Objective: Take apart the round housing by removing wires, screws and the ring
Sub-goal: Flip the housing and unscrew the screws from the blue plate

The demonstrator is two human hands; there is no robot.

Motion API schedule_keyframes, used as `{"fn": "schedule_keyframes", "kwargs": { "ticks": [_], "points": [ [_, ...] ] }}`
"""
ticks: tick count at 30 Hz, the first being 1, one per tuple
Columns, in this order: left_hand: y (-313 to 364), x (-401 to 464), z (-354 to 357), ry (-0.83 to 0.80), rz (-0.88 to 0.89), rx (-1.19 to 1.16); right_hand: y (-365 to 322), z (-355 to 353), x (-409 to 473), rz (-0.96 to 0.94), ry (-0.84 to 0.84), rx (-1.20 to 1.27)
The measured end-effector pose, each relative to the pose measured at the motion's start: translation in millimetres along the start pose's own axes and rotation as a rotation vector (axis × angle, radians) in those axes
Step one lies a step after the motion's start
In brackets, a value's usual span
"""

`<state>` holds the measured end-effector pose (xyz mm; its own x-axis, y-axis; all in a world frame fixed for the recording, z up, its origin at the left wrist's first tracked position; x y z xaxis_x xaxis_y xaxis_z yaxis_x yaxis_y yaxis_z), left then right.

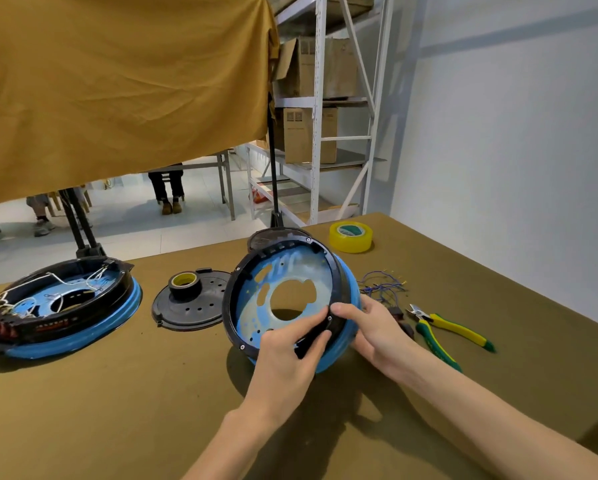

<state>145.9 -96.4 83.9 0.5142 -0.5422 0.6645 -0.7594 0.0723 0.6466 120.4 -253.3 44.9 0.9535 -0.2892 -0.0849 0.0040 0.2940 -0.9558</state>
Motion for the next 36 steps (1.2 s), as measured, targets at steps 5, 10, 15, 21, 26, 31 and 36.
{"fn": "schedule_keyframes", "kwargs": {
  "ticks": [5,10,15,21,26,31,36],
  "points": [
    [-6,-2,-24,0.18,-0.051,-0.026,-37,5,-9,-0.302,0.216,-0.39],
    [-28,-15,-29,0.287,-0.315,-0.129,-55,31,-12,-0.479,0.221,-0.716],
    [-63,-43,-21,0.335,-0.734,-0.307,-48,60,-7,-0.535,0.105,-0.971],
    [-86,-69,1,0.394,-1.123,-0.992,-29,86,-14,-0.696,-0.037,-1.312],
    [-83,-71,10,0.347,-1.195,-1.298,-29,94,-12,-0.743,-0.116,-1.431],
    [-87,-70,12,0.314,-1.214,-1.383,-35,87,-8,-0.714,-0.081,-1.381],
    [-92,-70,18,0.265,-1.234,-1.314,-39,85,-8,-0.755,-0.063,-1.376]
  ]
}}
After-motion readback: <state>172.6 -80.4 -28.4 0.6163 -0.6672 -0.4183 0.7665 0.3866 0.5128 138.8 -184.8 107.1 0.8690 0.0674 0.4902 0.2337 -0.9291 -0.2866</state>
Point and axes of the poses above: each hand's wrist, its own x-axis towards the middle knuckle, its own z-axis out of the palm, y = z × x, the point moved 9 cm from there along x, towards the middle knuckle, and after that the axes turned 7 degrees about z, right-handed, at the moved point
